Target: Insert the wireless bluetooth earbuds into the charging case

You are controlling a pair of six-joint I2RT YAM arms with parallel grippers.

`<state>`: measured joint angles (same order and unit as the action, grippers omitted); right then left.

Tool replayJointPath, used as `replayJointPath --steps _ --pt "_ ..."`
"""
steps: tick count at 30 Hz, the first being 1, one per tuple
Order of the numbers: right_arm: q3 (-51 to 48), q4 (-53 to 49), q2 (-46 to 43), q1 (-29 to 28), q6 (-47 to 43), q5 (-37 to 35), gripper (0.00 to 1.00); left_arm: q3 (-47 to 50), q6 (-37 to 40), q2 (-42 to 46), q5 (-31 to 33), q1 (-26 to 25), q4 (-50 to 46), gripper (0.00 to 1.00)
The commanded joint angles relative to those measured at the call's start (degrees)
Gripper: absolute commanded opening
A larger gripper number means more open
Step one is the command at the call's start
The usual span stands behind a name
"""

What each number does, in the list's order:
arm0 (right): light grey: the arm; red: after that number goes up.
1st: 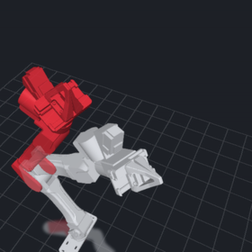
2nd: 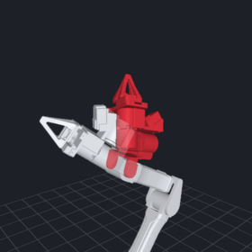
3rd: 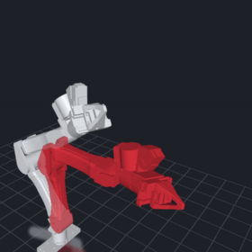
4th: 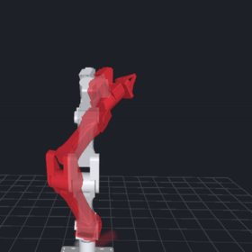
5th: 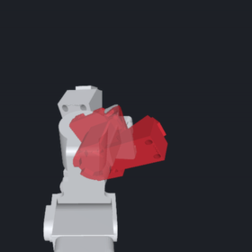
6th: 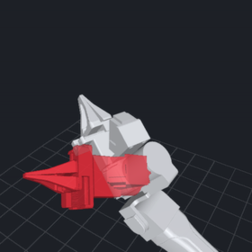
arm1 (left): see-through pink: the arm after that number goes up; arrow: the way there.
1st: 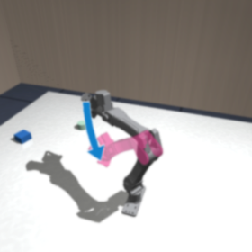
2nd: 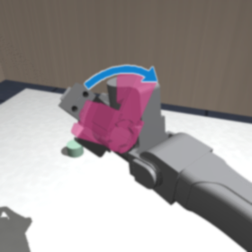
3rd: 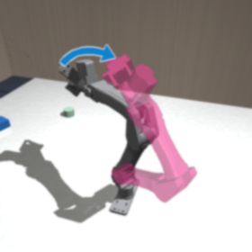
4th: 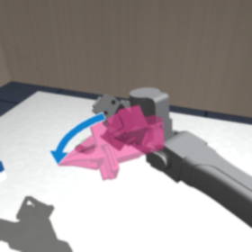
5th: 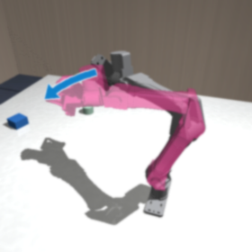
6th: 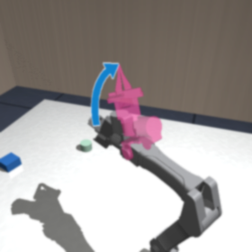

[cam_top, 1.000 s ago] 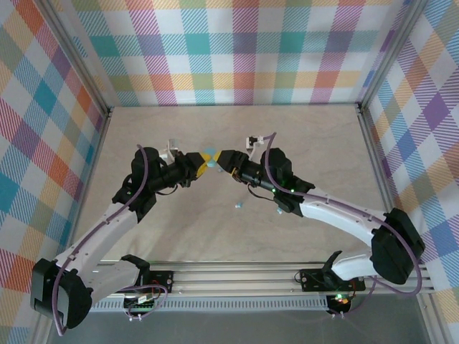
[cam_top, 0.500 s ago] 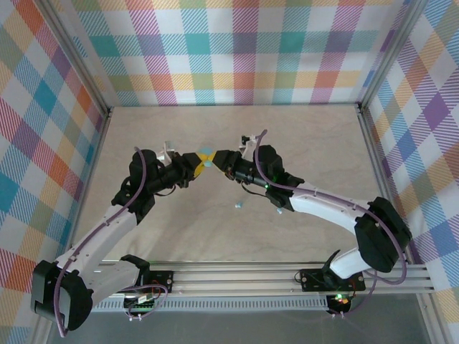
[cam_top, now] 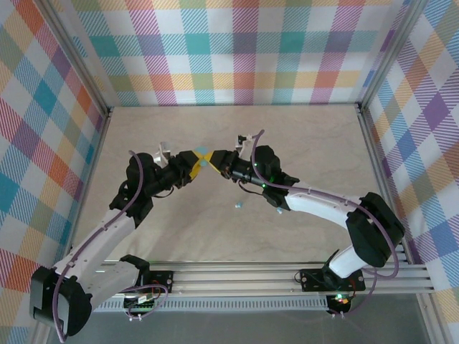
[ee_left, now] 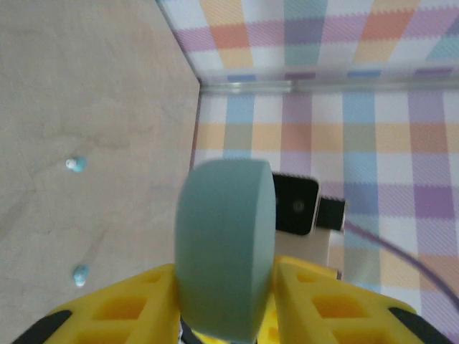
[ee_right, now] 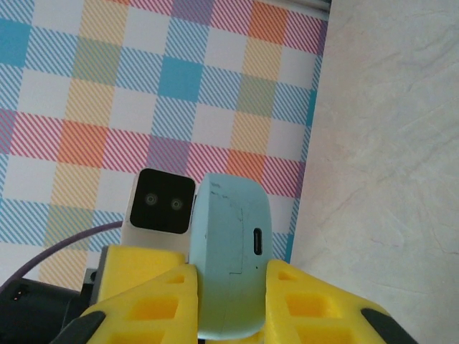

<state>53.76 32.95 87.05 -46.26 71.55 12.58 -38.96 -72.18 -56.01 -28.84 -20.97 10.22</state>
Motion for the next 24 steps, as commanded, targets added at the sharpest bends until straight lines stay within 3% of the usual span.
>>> replayJointPath --steps 1,5,8,12,16,20,24 --pt "2.96 -5.59 -1.65 2.60 -3.75 6.09 0.06 -2.99 4.74 1.99 -3.90 -0.74 -5.19 0.50" --pt "5.00 -11.47 -3.37 6.32 -7.22 11.56 0.06 -5.70 10.22 2.36 -3.86 0.07 -10.93 0.74" --pt "9.92 -21.45 -3.50 9.25 -13.65 18.43 0.08 -8.44 16.64 2.28 -4.67 1.72 -16.61 0.82" --pt "16.49 -34.33 -2.76 12.62 -22.70 27.47 0.09 -13.43 28.15 0.32 -9.12 3.69 -21.99 0.84" --pt "19.87 -41.13 -2.00 15.25 -27.57 36.06 0.09 -18.92 47.35 -0.31 -12.73 3.75 -28.35 0.86" --pt "22.68 -45.90 -1.05 16.36 -29.89 40.96 0.09 -16.02 68.98 6.09 -13.26 3.61 -25.60 0.85" --pt "24.26 -47.27 -0.75 16.85 -29.78 45.06 0.09 -12.78 82.62 10.43 -12.55 2.90 -21.36 0.82"
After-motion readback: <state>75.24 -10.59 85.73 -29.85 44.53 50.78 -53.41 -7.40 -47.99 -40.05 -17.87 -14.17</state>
